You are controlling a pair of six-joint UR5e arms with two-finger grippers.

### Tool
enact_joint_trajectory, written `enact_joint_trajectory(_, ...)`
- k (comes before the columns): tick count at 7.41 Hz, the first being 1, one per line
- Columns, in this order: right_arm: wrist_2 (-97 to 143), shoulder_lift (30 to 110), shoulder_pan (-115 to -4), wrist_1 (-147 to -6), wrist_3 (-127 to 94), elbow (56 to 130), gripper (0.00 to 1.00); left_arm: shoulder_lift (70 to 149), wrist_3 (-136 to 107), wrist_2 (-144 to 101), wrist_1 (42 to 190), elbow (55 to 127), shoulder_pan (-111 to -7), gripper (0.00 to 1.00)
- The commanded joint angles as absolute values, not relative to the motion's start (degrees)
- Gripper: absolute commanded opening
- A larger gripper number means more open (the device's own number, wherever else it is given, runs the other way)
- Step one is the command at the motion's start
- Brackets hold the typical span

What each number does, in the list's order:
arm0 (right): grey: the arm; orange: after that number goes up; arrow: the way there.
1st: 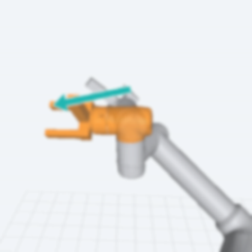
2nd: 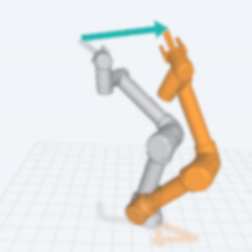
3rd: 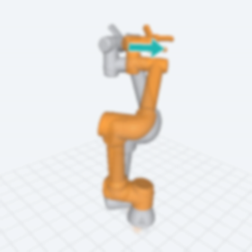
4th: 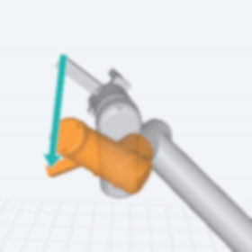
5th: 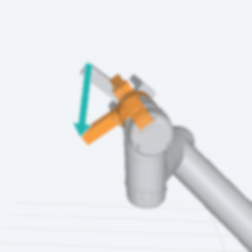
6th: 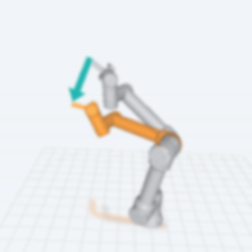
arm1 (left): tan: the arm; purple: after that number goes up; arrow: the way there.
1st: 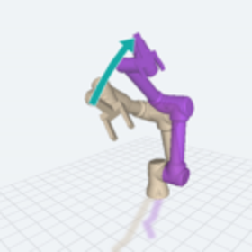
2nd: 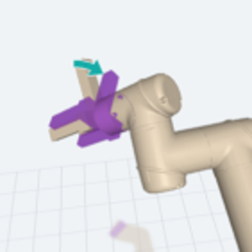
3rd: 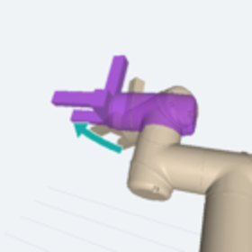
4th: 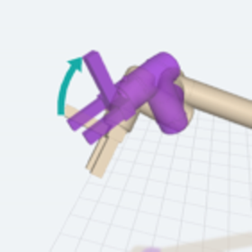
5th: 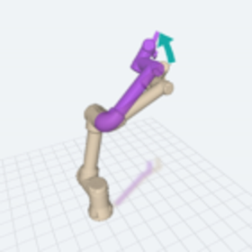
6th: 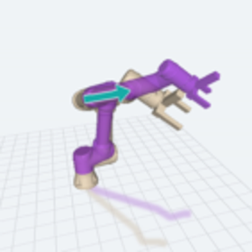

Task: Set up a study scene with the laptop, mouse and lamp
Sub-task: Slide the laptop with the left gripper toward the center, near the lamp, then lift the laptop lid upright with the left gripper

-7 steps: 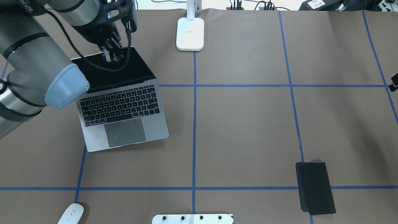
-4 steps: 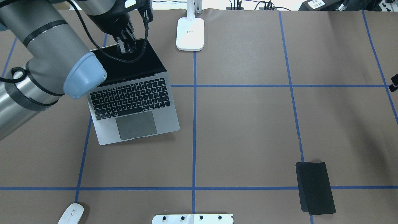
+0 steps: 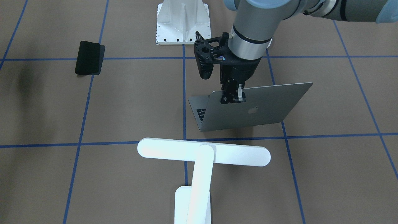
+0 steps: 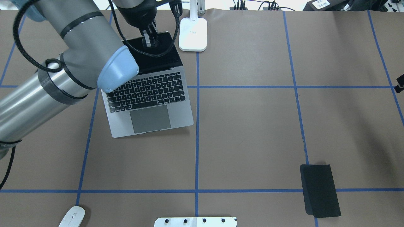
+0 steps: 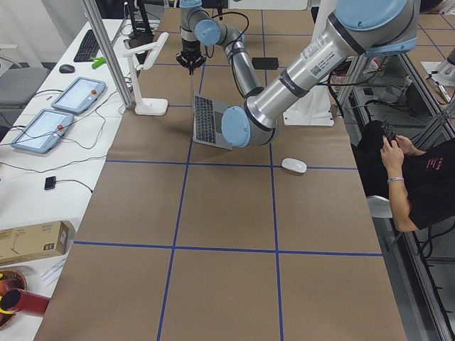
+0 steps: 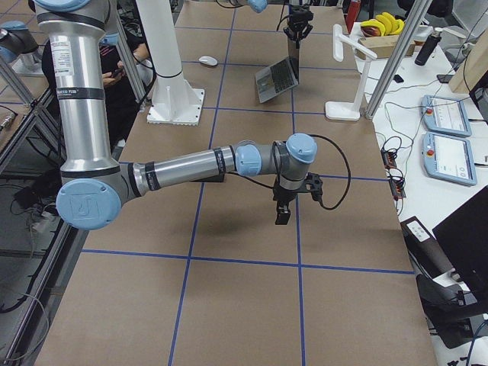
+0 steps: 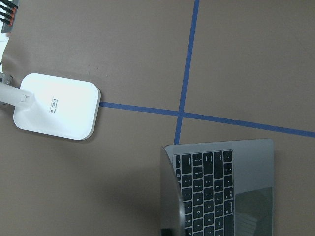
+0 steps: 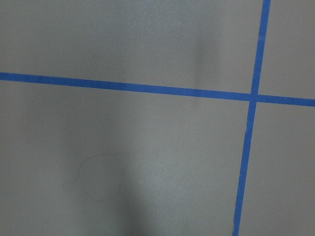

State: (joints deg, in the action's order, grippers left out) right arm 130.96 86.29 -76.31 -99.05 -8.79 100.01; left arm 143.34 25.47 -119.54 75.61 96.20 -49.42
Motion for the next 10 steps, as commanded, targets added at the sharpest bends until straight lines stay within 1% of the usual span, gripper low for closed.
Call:
enact_joint_trajectory(1, 131.0, 86.2, -76.3, -99.1, -8.8, 99.8, 1.00, 143.4, 23.1, -118.7, 75.7, 96.7, -47.3, 0.00)
enact_joint_trajectory(6, 131.0, 85.9, -76.3, -99.1, -8.8, 98.9, 1.00, 142.0, 25.4, -115.9, 75.8, 98.7, -47.2, 0.00)
enact_joint_trajectory(9, 131.0, 85.4, -76.3, -99.1, -8.9, 98.7, 1.00, 139.4, 35.6, -115.2, 75.7, 99.9, -50.1, 0.00)
enact_joint_trajectory(10, 131.0, 85.5, -76.3, -99.1, -8.8, 98.6, 1.00, 140.1, 35.0, -115.2, 75.7, 99.5, -49.8, 0.00)
